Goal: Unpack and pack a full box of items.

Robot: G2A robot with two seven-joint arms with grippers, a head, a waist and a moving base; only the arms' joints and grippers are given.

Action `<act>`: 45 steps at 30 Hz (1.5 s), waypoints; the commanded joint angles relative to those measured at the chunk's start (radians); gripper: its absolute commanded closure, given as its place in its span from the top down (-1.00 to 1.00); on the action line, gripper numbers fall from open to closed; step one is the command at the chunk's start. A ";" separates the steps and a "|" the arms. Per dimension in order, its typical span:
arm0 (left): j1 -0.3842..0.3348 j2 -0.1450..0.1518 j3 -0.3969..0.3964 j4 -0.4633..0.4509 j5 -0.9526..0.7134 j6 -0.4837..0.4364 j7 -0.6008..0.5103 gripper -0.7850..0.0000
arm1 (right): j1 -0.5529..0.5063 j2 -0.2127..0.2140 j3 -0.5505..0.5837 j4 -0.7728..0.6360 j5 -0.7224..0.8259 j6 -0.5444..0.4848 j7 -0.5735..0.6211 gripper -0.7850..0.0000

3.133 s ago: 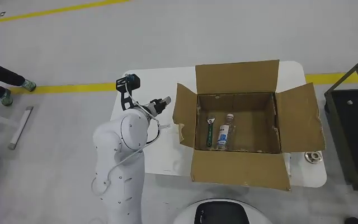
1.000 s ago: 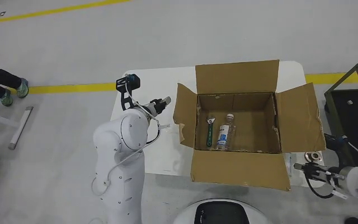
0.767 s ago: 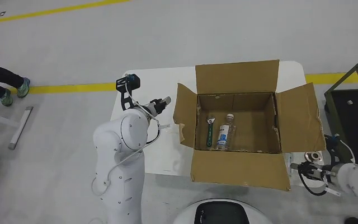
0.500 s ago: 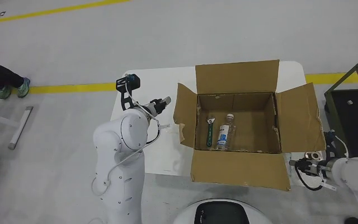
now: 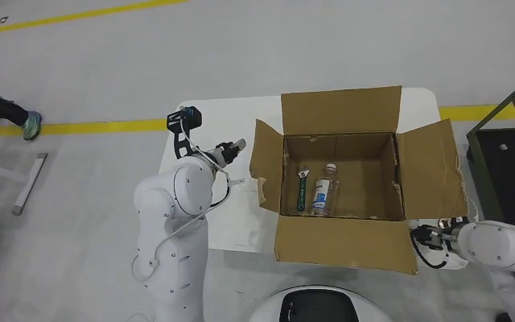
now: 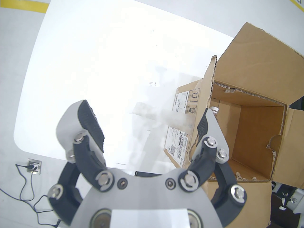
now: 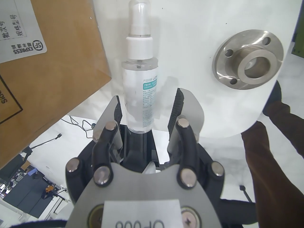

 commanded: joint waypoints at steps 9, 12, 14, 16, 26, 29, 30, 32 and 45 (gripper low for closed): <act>0.000 0.000 0.000 0.000 0.000 0.000 0.000 1.00 | 0.016 0.001 -0.025 0.014 -0.010 0.007 -0.002 0.13; 0.000 0.000 0.000 0.000 0.000 0.000 0.000 1.00 | 0.021 0.001 -0.032 0.014 -0.017 0.008 -0.001 0.19; 0.000 0.000 0.000 0.000 0.000 0.000 0.000 1.00 | 0.024 0.002 -0.034 0.015 -0.018 0.009 0.000 0.27; 0.000 0.000 0.000 0.000 0.000 0.000 0.000 1.00 | 0.025 0.002 -0.036 0.018 -0.020 0.011 0.000 0.40; 0.000 0.000 0.000 0.000 0.000 0.000 0.000 1.00 | 0.037 0.003 -0.049 0.029 -0.020 0.010 0.001 0.20; 0.000 0.000 0.000 0.000 0.000 0.000 0.000 1.00 | 0.041 0.003 -0.055 0.032 -0.018 0.010 0.001 0.00; 0.000 0.000 0.000 0.000 0.000 0.000 0.000 1.00 | 0.042 0.002 -0.057 0.035 -0.016 0.009 0.000 0.00; 0.000 0.000 0.000 0.000 0.000 0.000 0.000 1.00 | 0.044 0.002 -0.062 0.039 -0.014 0.008 -0.002 -0.04; 0.000 0.000 0.000 0.000 0.000 0.000 0.000 1.00 | 0.046 0.003 -0.049 0.040 -0.003 0.027 -0.014 -1.00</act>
